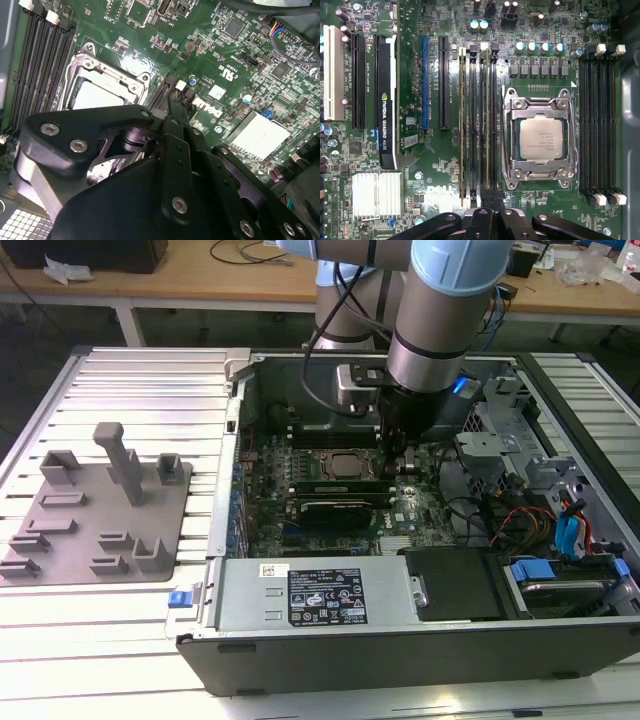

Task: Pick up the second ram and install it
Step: 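Press down the second ram until it locks into place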

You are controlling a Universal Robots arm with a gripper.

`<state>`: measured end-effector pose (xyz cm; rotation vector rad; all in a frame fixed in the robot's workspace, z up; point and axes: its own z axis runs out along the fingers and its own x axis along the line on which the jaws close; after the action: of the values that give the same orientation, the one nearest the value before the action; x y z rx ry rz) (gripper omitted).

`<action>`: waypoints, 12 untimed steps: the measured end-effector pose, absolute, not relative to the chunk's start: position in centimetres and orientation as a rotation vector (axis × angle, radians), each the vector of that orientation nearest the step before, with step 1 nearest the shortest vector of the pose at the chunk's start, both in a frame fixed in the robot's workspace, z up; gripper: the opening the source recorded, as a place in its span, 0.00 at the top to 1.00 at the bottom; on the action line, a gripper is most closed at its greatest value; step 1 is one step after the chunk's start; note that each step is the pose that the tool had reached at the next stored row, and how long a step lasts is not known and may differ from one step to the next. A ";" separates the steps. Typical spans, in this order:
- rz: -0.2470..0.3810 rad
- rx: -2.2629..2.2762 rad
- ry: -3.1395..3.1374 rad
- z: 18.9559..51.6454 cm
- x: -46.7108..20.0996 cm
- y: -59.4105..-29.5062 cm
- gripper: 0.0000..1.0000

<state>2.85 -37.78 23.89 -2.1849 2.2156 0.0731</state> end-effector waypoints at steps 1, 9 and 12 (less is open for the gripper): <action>0.073 -2.177 2.223 23.8 2.9 -37.8 0.92; 0.071 -2.173 2.227 23.1 2.7 -37.8 0.92; 0.072 -2.172 2.226 23.0 2.7 -37.8 0.92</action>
<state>2.74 -37.77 23.03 -2.1724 2.2262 0.0718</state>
